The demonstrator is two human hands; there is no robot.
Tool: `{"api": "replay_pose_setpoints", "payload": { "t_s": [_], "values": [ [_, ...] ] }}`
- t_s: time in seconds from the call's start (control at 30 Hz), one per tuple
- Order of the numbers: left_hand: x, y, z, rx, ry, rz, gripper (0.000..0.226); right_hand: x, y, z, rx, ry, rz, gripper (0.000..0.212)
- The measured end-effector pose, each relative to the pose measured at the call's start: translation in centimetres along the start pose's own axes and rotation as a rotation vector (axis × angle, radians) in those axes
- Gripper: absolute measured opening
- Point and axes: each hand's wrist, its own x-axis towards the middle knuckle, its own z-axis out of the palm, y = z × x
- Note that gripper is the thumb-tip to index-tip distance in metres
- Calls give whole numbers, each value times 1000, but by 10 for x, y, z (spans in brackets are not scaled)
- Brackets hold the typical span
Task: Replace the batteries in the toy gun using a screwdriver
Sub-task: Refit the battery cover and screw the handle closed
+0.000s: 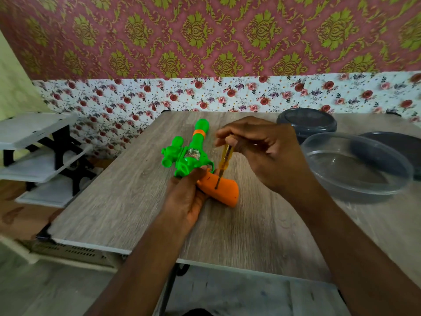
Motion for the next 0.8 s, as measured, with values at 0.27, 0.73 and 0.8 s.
{"api": "replay_pose_setpoints", "payload": {
  "t_s": [0.27,0.73,0.8],
  "values": [
    [1,0,-1,23,-13,12,28,6,0,6,-135,21,-95,20],
    [3,-1,-3,0,-18,8,25,-1,-1,11,-182,65,-141,18],
    [4,-2,-3,5,-22,25,24,-2,0,13,-153,104,-125,26]
  ]
}}
